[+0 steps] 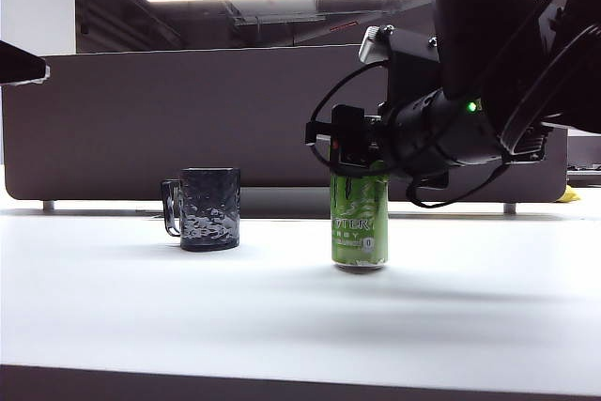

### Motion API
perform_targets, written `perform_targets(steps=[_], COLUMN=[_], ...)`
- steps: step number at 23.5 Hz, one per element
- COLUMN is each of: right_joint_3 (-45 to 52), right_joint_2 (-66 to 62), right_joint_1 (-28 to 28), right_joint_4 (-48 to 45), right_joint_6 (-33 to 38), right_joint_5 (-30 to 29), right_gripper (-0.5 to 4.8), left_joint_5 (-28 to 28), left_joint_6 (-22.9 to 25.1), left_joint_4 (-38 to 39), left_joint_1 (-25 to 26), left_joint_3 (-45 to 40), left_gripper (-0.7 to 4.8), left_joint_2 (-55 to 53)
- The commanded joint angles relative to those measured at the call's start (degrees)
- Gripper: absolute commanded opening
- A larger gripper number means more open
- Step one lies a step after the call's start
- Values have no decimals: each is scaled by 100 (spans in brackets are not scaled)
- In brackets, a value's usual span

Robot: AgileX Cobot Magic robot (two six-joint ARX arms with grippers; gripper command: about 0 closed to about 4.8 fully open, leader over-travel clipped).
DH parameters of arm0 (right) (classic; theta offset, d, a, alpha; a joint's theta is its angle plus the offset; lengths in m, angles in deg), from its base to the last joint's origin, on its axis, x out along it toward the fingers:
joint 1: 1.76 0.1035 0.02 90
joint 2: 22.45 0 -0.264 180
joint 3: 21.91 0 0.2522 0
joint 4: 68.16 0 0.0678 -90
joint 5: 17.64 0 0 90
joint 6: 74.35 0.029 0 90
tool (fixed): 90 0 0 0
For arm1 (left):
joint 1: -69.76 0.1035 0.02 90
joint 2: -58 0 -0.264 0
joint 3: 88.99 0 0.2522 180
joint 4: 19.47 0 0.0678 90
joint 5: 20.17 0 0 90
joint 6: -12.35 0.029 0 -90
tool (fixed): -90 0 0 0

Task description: Pick up the metal can, pour some water into the cup, then place the can back on the table.

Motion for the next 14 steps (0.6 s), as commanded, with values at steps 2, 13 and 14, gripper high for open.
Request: perform_targets(steps=[2, 13, 14], right_joint_3=[-42, -50, -59], right_joint_2=[28, 28, 28], right_joint_1=[7, 7, 7], right_joint_4=[-481, -638, -651], right_joint_6=[-24, -518, -562], right_joint_5=[-7, -4, -4], right_gripper=[246, 246, 247], left_joint_5=[-2, -2, -2], left_joint_6=[-15, -15, -15], left_joint_4=[-52, -52, -52], left_joint_1=[13, 13, 13], left_joint_3=[7, 7, 7], left_gripper=[-5, -5, -5], left_joint_2=[-7, -7, -7])
